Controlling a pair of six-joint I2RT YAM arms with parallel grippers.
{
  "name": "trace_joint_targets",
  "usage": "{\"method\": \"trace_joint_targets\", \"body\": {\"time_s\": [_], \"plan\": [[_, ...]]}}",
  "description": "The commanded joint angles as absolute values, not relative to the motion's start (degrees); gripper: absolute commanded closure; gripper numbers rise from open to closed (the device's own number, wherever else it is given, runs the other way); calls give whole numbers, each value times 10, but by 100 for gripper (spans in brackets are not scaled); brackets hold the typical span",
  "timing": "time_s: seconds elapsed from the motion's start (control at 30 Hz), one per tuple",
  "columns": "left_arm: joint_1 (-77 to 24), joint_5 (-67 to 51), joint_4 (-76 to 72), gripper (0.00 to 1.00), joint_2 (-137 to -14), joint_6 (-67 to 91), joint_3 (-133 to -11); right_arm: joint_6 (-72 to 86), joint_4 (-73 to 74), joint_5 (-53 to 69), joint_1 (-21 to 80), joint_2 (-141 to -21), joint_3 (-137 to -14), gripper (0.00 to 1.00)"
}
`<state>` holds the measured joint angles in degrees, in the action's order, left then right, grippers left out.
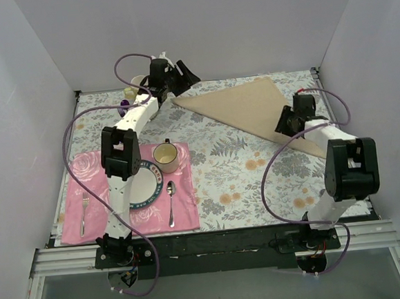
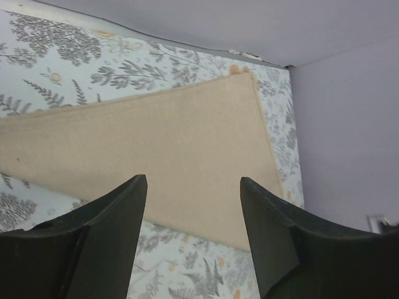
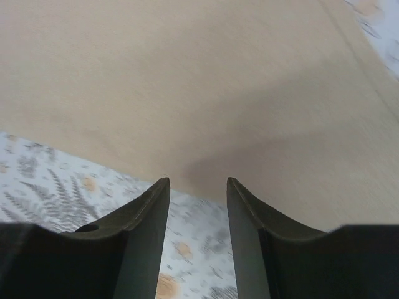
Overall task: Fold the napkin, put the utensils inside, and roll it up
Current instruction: Grab a utensil with the right arm
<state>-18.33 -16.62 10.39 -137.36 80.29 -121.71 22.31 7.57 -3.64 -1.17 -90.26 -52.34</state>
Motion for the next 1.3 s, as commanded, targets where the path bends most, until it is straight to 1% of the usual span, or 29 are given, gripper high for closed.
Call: {"method": "trace_joint_targets", "body": {"time_s": [0.0,0.03,0.07,0.1,0.2,0.27,0.4,0.67,0.83,1.03,1.1,1.13,1.2,1.23,1.27], "plan": [[-196,-186,121,39,-1240,790,-1123,243,77,49,38,-1011,-661,50],[-199,-188,120,39,-1229,794,-1103,250,88,61,44,-1030,-679,51],[-200,-190,121,39,-1217,801,-1087,263,92,76,54,-1065,-693,55],[-204,-208,120,39,-1209,802,-1072,269,94,82,58,-1079,-721,61],[-213,-235,135,39,-1190,797,-1049,286,93,96,67,-1112,-741,67],[-217,-256,142,39,-1173,798,-1028,287,84,105,69,-1125,-745,67],[-232,-260,144,39,-1158,797,-999,278,112,100,70,-1144,-755,68],[-244,-263,154,39,-1185,792,-1010,261,105,94,70,-1096,-648,68],[-254,-263,165,38,-1217,790,-1023,273,76,112,70,-1056,-582,67],[-271,-270,192,38,-1267,785,-1068,291,105,116,70,-1030,-586,66],[-280,-268,204,38,-1278,779,-1079,300,98,135,70,-1019,-577,65],[-283,-268,207,38,-1284,780,-1086,300,101,134,70,-997,-576,64],[-290,-268,209,38,-1287,780,-1091,287,143,68,70,-963,-583,56],[-290,-268,211,38,-1287,778,-1092,285,165,5,65,-927,-594,53],[-294,-267,214,38,-1281,776,-1092,284,190,-33,60,-911,-599,46]]}}
